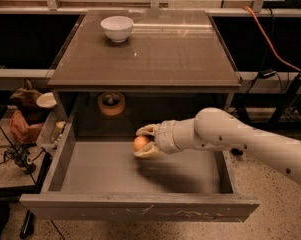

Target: Place orange into top drawer

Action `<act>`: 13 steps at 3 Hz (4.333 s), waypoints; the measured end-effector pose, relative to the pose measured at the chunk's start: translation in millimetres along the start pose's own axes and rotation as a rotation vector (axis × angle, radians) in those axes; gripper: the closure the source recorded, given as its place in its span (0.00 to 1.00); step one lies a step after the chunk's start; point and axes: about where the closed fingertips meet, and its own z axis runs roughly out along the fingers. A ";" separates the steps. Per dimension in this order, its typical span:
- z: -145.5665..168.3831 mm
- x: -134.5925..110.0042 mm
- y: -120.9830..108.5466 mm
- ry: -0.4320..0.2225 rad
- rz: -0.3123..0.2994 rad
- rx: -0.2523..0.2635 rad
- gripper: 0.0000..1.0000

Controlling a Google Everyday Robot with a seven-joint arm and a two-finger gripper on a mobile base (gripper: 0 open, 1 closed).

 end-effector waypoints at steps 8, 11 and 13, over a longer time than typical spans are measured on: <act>42.1 16.0 -3.1 0.052 -0.047 0.023 0.12; 24.3 12.6 -2.6 0.058 -0.029 0.043 0.00; -126.2 -3.8 -7.8 0.227 0.068 0.242 0.00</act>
Offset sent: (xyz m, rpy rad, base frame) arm 0.0306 0.0207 -0.0440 -0.0832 -0.0743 -0.0272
